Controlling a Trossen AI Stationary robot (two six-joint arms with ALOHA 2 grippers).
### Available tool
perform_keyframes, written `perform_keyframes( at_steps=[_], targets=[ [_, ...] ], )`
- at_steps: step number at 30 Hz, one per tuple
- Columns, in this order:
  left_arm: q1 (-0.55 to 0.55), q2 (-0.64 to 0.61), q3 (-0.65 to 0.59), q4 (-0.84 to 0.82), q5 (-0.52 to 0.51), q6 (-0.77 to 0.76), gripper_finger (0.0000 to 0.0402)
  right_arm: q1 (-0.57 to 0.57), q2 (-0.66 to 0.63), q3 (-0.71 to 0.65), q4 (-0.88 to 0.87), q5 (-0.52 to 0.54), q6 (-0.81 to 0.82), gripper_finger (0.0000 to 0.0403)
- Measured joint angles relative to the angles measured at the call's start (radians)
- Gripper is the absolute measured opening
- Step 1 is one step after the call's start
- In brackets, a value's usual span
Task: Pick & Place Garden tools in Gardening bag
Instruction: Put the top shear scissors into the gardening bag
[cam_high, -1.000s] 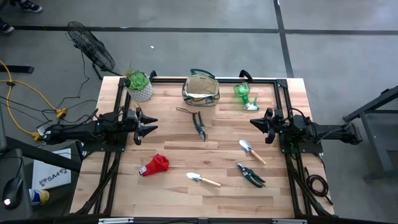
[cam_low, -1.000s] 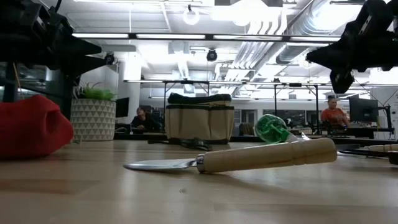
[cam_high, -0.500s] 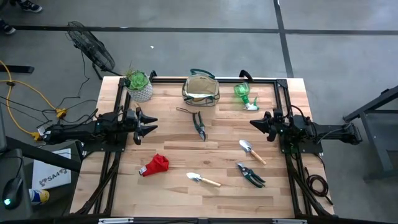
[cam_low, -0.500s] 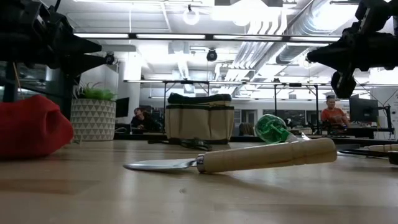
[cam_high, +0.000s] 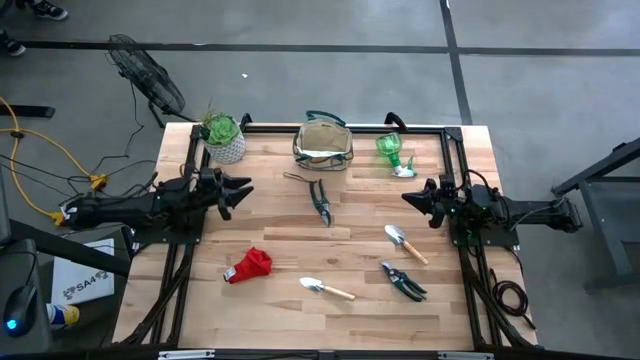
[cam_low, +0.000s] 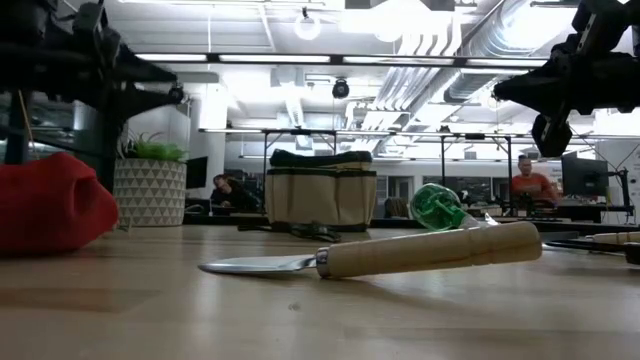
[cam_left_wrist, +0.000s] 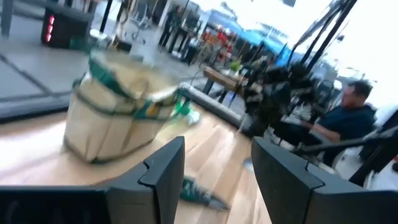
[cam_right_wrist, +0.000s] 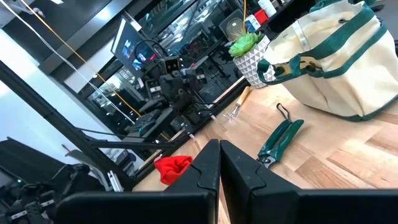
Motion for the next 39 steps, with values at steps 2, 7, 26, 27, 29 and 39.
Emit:
perform_keyframes(
  at_steps=[2,7,26,27,29,39],
  targets=[
    [0.000,0.042,0.023,0.030,0.000,0.018,0.0181,0.000,0.000,0.000,0.000,0.000,0.000,0.0002],
    [0.000,0.181,0.083,0.019,0.000,0.022,0.0181,0.000,0.000,0.000,0.000,0.000,0.000,0.0002],
    [0.117,0.946,0.548,-0.248,0.113,0.273,0.0181,0.000,0.000,0.000,0.000,0.000,0.000,0.0002],
    [0.146,0.970,0.569,-0.272,0.150,0.287,0.0181,0.000,0.000,0.000,0.000,0.000,0.000,0.0002],
    [0.203,1.016,0.610,-0.312,0.223,0.329,0.0181,0.000,0.000,0.000,0.000,0.000,0.000,0.0003],
    [0.423,1.132,0.631,-0.340,0.469,0.689,0.0181,0.000,0.000,0.000,0.000,0.000,0.000,0.0003]
  ],
)
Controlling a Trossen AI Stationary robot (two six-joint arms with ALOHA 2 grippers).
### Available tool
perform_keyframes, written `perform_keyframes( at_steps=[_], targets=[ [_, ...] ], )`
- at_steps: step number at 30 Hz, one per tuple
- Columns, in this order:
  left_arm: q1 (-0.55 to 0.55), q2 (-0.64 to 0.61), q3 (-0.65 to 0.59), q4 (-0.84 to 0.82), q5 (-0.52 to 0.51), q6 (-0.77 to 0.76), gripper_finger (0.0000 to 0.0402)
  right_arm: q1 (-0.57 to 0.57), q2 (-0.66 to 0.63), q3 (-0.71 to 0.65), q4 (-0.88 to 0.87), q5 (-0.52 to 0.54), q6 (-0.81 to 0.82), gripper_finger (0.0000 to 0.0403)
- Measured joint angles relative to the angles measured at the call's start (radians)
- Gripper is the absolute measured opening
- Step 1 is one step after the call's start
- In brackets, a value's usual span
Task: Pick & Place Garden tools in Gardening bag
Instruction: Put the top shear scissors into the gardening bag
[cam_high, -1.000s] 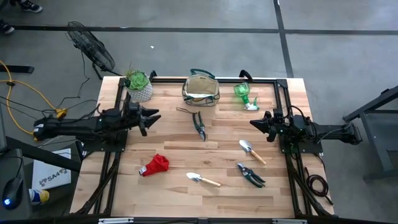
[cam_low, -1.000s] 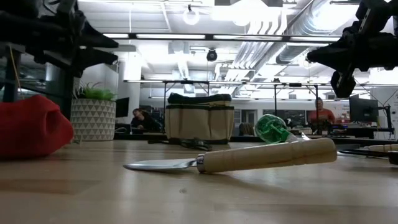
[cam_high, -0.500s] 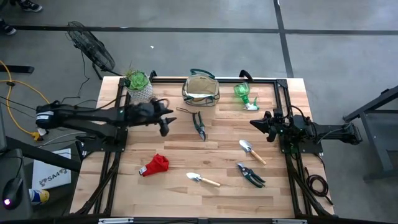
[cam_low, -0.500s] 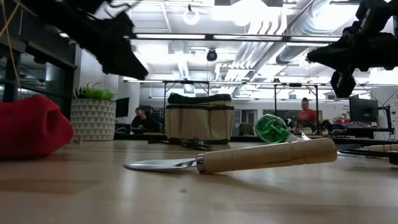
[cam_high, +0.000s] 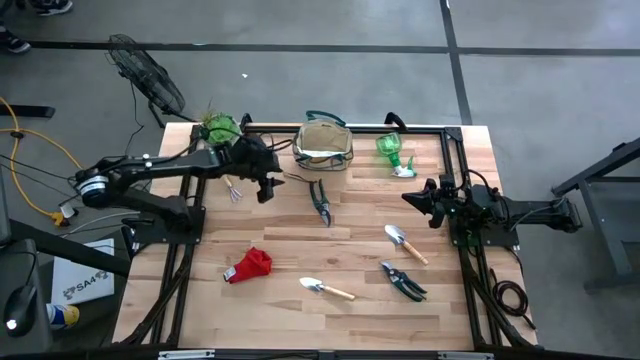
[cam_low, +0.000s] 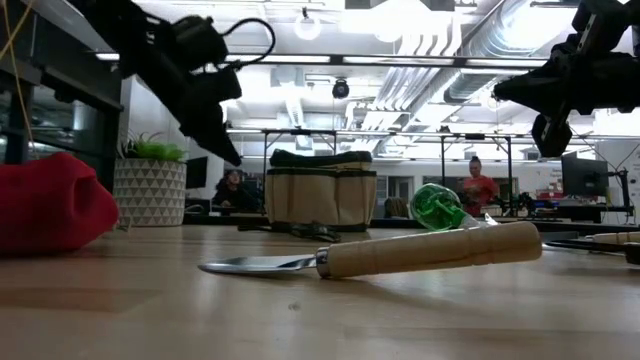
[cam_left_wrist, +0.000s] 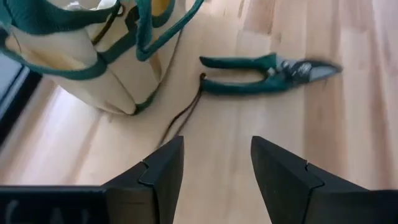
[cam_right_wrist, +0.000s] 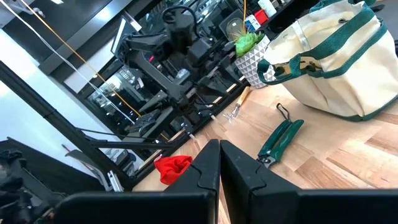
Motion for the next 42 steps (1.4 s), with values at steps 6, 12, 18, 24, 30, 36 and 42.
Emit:
perform_keyframes(
  at_steps=[6,12,18,24,30,36,42],
  targets=[
    [0.075,0.098,0.000,0.015,0.023,0.179,0.0181,0.000,0.000,0.000,0.000,0.000,0.000,0.0003],
    [0.120,0.208,0.000,0.098,0.058,0.262,0.0181,0.000,0.000,0.000,0.000,0.000,0.000,0.0003],
    [0.160,0.306,0.001,0.148,0.090,0.297,0.0181,0.000,0.000,0.000,0.000,0.000,0.000,0.0003],
    [0.160,0.369,0.021,0.177,0.112,0.322,0.0181,0.000,0.000,0.000,0.000,0.000,0.000,0.0002],
    [0.160,0.431,0.075,0.173,0.109,0.347,0.0181,0.000,0.000,0.000,0.000,0.000,0.000,0.0002],
    [0.160,0.488,0.131,0.124,0.110,0.345,0.0181,0.000,0.000,0.000,0.000,0.000,0.000,0.0002],
    [0.161,0.503,0.148,0.083,0.110,0.344,0.0181,0.000,0.000,0.000,0.000,0.000,0.000,0.0002]
  ],
)
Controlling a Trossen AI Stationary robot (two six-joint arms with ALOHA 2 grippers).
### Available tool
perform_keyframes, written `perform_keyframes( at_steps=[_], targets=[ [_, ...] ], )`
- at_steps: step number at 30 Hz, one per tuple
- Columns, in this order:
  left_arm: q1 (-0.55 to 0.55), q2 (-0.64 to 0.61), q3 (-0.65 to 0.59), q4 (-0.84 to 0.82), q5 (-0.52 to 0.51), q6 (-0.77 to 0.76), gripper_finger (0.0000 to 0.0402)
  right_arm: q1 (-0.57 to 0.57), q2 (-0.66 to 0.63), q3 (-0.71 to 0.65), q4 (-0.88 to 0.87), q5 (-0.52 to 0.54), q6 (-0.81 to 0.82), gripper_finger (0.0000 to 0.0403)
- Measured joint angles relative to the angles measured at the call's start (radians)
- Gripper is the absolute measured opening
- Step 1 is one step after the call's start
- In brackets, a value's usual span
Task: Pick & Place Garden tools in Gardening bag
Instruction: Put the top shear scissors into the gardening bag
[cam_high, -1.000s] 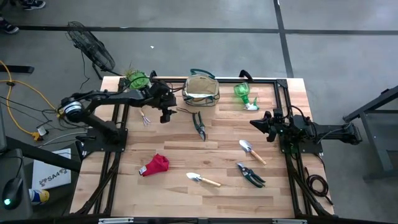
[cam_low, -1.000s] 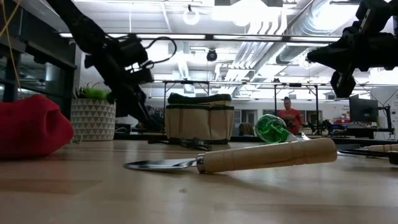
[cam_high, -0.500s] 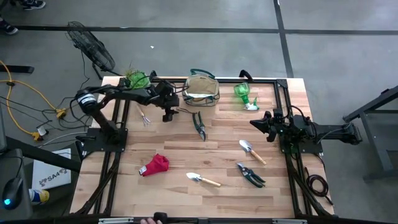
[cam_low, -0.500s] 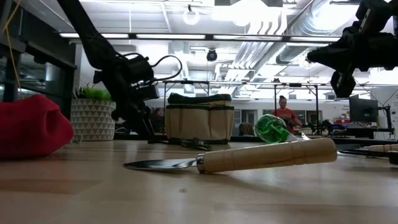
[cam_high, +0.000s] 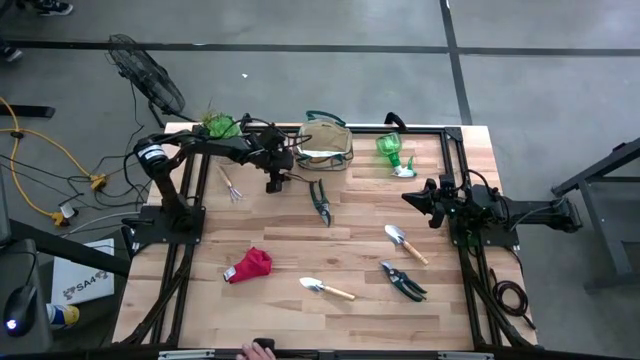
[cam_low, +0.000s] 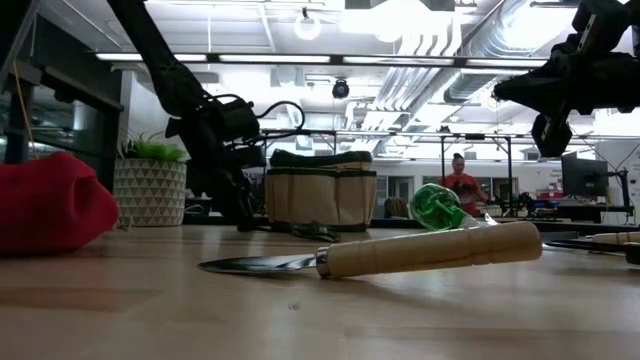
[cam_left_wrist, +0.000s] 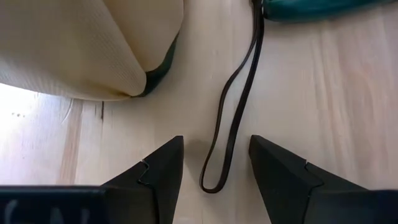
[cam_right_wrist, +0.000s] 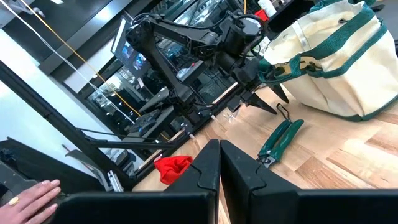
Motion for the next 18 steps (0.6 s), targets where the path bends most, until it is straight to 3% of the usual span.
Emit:
perform_keyframes(
  at_steps=[6,18],
  targets=[
    [-0.002,0.000,0.001,-0.059,-0.027,-0.001,0.0167,0.000,0.000,0.000,0.000,0.000,0.000,0.0002],
    [-0.002,0.001,-0.002,-0.118,-0.032,-0.018,0.0056,0.000,0.000,0.000,0.000,0.000,0.000,0.0002]
  ],
)
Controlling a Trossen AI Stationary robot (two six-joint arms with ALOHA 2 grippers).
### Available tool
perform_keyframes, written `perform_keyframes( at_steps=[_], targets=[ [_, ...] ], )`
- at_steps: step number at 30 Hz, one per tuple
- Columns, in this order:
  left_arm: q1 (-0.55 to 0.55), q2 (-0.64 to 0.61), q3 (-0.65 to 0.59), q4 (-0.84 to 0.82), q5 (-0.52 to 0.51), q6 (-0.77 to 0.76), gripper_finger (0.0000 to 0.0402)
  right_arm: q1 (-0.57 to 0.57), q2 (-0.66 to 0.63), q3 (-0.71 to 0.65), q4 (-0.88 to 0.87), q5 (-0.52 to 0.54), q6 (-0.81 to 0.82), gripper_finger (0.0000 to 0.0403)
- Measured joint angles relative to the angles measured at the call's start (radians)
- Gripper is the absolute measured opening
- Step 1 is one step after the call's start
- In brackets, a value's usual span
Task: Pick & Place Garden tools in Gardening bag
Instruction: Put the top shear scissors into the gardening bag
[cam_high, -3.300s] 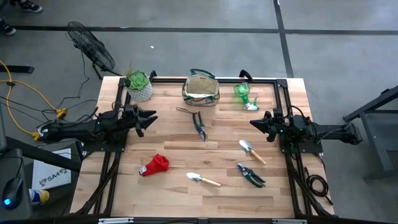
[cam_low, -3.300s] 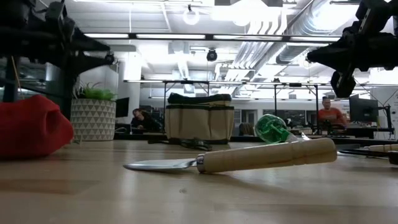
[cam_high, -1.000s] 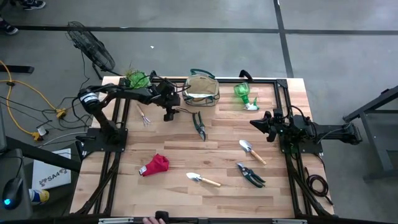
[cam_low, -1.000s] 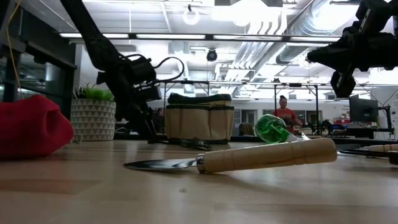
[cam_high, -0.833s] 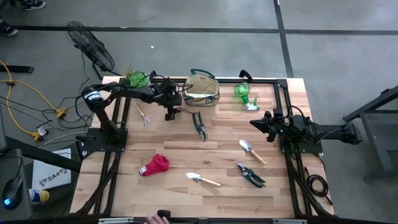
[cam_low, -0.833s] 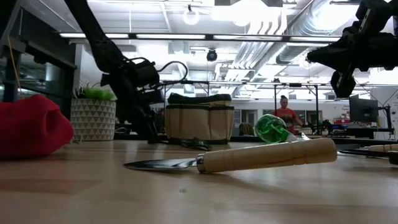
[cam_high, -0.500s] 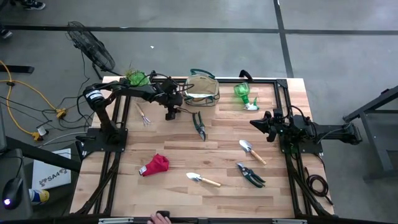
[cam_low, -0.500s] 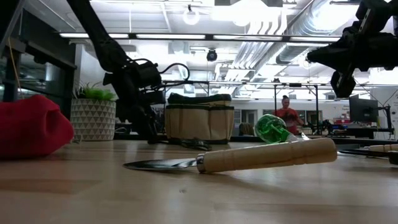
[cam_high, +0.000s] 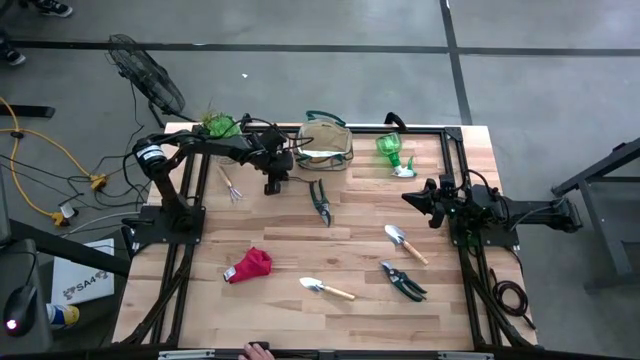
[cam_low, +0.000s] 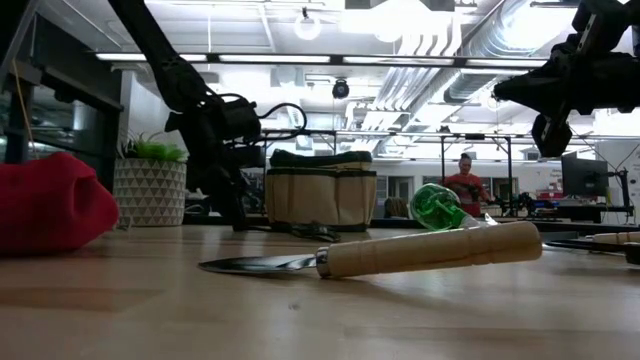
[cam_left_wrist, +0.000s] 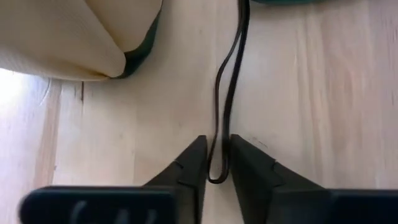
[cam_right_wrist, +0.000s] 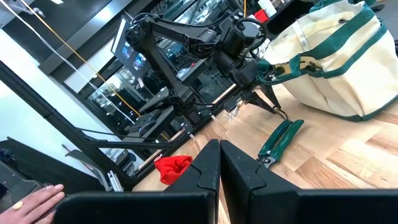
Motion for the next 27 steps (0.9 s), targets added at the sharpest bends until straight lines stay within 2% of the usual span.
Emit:
perform_keyframes(
  at_steps=[5,15,27],
  targets=[
    [0.000,0.000,0.000,-0.022,0.000,-0.008,0.0007,0.000,0.000,0.000,0.000,0.000,0.000,0.0002],
    [-0.016,-0.035,-0.005,-0.068,0.006,-0.098,0.0001,0.000,0.000,0.000,0.000,0.000,0.000,0.0002],
    [-0.034,-0.233,-0.010,-0.226,0.008,-0.136,0.0000,0.000,0.000,0.000,0.000,0.000,0.000,0.0002]
  ],
)
